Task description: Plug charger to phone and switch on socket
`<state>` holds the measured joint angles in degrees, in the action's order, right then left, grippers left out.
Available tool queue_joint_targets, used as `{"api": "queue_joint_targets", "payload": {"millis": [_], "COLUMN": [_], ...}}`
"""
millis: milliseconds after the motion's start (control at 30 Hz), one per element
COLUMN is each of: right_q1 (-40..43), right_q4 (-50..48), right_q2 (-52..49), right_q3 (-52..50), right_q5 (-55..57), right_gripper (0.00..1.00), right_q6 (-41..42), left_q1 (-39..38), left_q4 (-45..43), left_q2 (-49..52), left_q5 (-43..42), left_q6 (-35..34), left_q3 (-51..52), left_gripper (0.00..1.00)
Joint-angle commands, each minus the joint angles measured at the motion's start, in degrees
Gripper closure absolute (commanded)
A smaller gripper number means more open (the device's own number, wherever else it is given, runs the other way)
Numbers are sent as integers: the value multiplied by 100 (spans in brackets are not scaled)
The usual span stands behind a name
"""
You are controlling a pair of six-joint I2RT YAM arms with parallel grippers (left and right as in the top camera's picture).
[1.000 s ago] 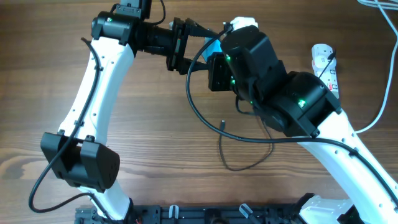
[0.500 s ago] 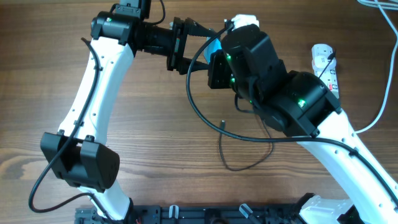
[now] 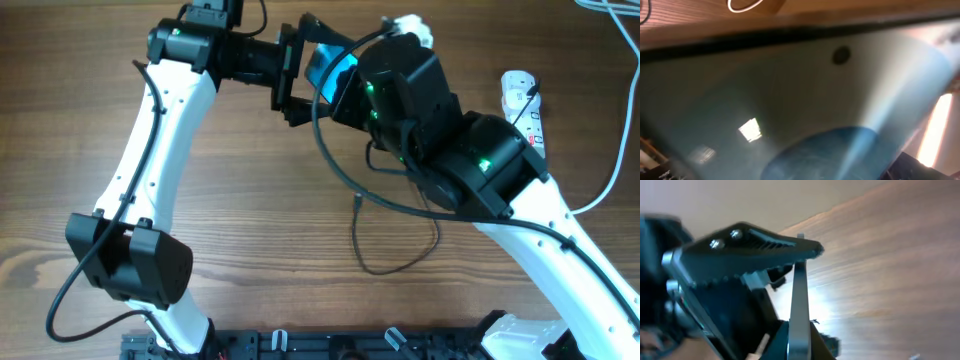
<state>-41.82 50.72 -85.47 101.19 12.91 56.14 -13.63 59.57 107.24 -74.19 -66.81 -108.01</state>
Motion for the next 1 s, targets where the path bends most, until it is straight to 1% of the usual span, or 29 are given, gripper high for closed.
{"api": "queue_joint_targets", "payload": {"millis": [0, 33, 67, 100, 133, 233, 300, 333, 400, 467, 533, 600, 633, 733, 767, 800, 833, 867, 933, 967], "right_q1": [-20, -20, -20, -20, -20, -22, -22, -22, -22, -22, -22, -22, -22, -22, -22, -22, -22, -22, -22, -20], "right_q4": [-52, -55, -48, -35, 9, 68, 96, 122, 170, 173, 173, 205, 192, 201, 201, 208, 234, 249, 295, 302], "right_q2": [-39, -39, -39, -39, -39, -42, -42, -42, -44, -42, -42, -44, -42, -44, -42, -42, -42, -42, -42, -39], "right_q3": [129, 129, 129, 129, 129, 129, 129, 129, 129, 129, 129, 129, 129, 129, 129, 129, 129, 129, 129, 129], "right_q5": [396, 481, 577, 656, 706, 702, 702, 702, 702, 702, 699, 616, 505, 466, 463, 466, 468, 470, 584, 669], "right_gripper": [96, 95, 95, 95, 93, 91, 91, 92, 93, 94, 94, 92, 92, 94, 94, 92, 81, 73, 50, 36], "right_q6": [2822, 3329, 3790, 4155, 4505, 5237, 5353, 5355, 5359, 5357, 5377, 5665, 5779, 5821, 5792, 5764, 5633, 5473, 5143, 4721], "left_q1": [-13, -13, -13, -13, -9, -9, -9, -9, -9, -9, -9, -9, -9, -9, -9, -9, -9, -9, -9, -4], "left_q4": [-50, -50, -50, -50, -50, -55, -98, -116, -116, -142, -243, -243, -240, -243, -243, -243, -243, -243, -245, -249], "left_q2": [-140, -140, -140, -140, -140, -140, -140, -140, -140, -140, -140, -140, -140, -140, -140, -140, -140, -140, -140, -140], "left_q5": [125, 140, 168, 190, 188, 188, 190, 188, 188, 190, 192, 251, 321, 378, 380, 380, 382, 426, 564, 719], "left_q6": [28, 28, 28, 28, 28, 28, 26, -9, -210, -295, -295, -295, -295, -295, -295, -293, -293, -291, -269, -267], "left_q3": [-109, -109, -109, -109, -109, -109, -109, -109, -109, -109, -109, -109, -109, -109, -109, -109, -109, -109, -109, -109], "left_gripper": [0, 5, 16, 24, 34, 51, 61, 63, 64, 72, 76, 84, 90, 96, 96, 96, 96, 96, 96, 96]}}
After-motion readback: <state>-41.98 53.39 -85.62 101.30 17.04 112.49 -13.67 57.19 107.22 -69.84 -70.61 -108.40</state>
